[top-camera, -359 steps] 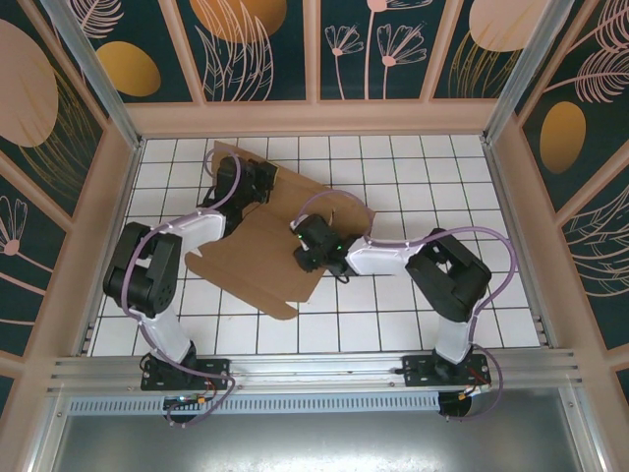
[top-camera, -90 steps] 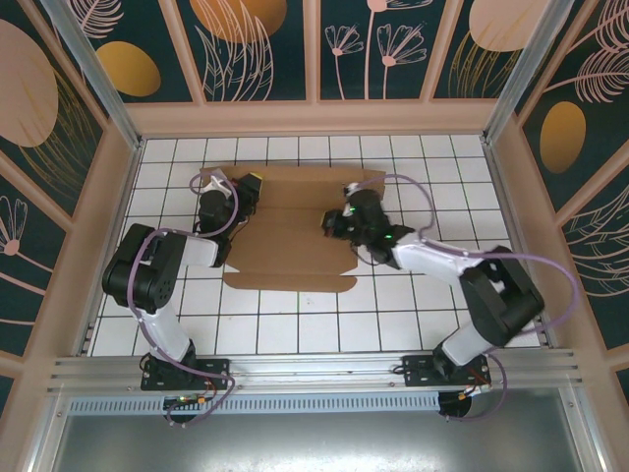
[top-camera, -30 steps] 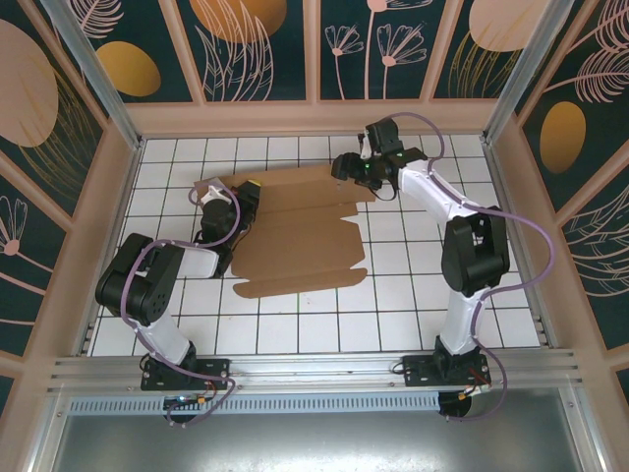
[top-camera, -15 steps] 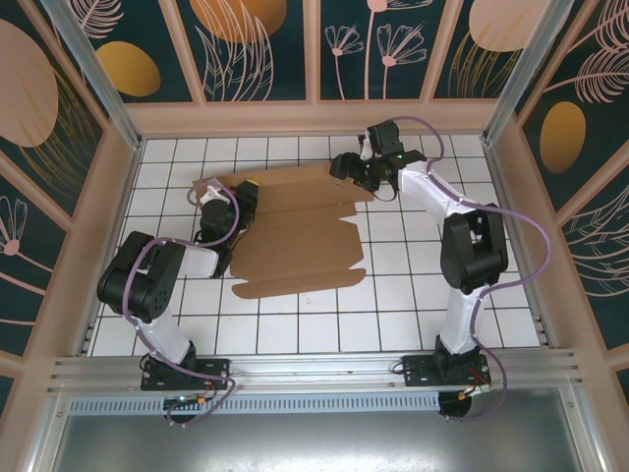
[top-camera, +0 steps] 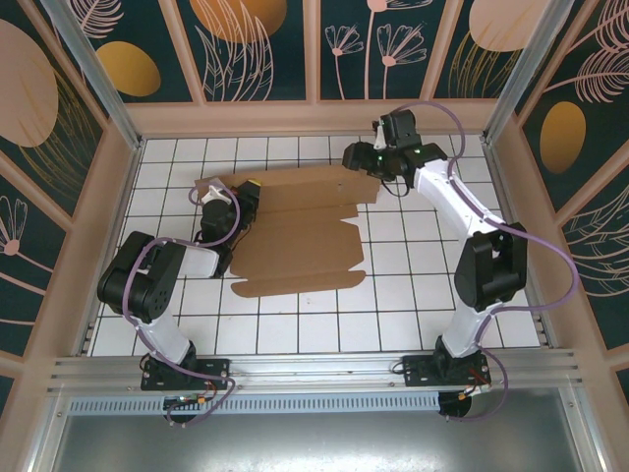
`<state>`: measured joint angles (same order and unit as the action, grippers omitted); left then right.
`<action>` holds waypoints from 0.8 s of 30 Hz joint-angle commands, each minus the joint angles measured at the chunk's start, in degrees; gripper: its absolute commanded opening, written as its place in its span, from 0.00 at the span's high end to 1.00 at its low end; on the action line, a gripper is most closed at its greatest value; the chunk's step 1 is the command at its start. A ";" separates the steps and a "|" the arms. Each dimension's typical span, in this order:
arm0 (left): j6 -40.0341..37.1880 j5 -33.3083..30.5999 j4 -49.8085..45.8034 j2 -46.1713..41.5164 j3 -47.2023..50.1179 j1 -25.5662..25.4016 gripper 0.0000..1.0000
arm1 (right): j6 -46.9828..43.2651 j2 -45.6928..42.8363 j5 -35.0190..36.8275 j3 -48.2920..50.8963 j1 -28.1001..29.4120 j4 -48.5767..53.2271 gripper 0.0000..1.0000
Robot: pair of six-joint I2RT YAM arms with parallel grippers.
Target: Fold the paper box
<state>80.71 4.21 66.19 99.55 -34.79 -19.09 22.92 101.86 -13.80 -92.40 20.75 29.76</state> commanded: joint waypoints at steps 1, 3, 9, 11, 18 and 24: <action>-0.42 1.42 -5.10 1.44 0.29 -0.35 0.95 | -1.38 3.67 -1.91 -3.95 1.07 2.90 0.29; -0.46 1.51 -5.20 1.29 0.24 -0.27 0.95 | -1.26 5.62 -2.56 -5.35 1.56 3.20 0.29; -0.24 2.17 -5.31 1.52 -0.26 -0.30 0.95 | 1.34 9.41 -6.43 -5.95 2.44 1.23 0.30; -0.20 2.21 -4.97 1.70 -0.16 -0.32 0.95 | 2.55 10.42 -8.62 -5.63 2.52 -0.07 0.30; 0.24 2.63 -4.06 1.98 -0.18 -0.31 0.96 | 8.65 11.69 -19.40 -2.07 1.95 -8.59 0.37; 0.31 2.64 -3.67 2.12 0.17 -0.32 0.96 | 21.47 9.82 -32.35 8.72 -1.28 -27.75 0.58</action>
<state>81.34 4.25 66.30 99.70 -34.94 -19.07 36.05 112.88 -36.67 -87.94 20.12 12.75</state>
